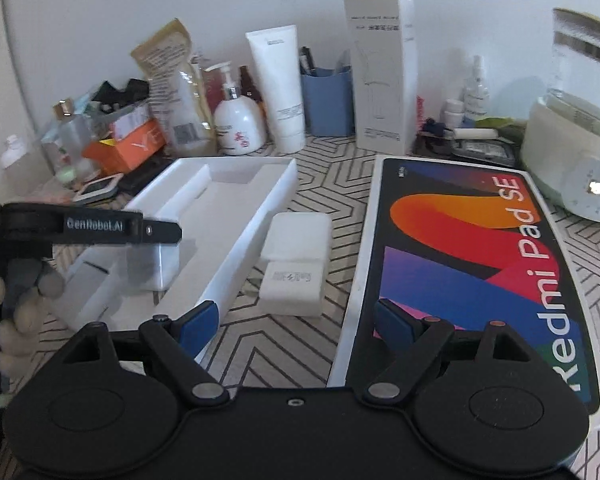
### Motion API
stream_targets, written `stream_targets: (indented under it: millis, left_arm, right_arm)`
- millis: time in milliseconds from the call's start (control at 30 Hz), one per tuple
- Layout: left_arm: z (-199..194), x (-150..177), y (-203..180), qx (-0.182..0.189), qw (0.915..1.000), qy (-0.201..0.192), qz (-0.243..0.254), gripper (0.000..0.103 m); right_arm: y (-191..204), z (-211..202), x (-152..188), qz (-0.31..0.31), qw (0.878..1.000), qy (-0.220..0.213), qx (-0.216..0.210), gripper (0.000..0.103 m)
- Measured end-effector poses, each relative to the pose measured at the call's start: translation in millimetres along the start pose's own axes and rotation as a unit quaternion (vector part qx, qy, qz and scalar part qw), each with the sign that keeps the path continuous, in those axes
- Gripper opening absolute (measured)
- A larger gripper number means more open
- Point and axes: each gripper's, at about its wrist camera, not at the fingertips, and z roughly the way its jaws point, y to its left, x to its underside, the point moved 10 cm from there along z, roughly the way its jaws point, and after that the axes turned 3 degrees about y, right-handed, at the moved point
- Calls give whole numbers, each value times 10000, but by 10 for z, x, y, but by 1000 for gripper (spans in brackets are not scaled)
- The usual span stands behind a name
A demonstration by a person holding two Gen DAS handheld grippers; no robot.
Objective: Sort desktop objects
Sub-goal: 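Carry the adapter into the white tray and open the left gripper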
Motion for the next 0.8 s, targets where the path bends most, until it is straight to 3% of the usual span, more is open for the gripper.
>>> stream_targets:
  millis: [133,333,433,800]
  left_arm:
    - [-48,-68,64,219,9997,-114,4,55]
    - [-151,-159,136,675,9973,-277,-98,62]
    - [-131,-23,168,687,9972,-181,-237,79]
    - [-231,39,32,719,9965,-350,233,80]
  right_arm:
    - [80,-29,-26,17,9991,-28,415,89]
    - [258,-91,-17,-21,9978,106,655,85]
    - [321,-30,-1,-15,9974,304,651,79]
    - [295,167,-20,142,9930,750,901,57]
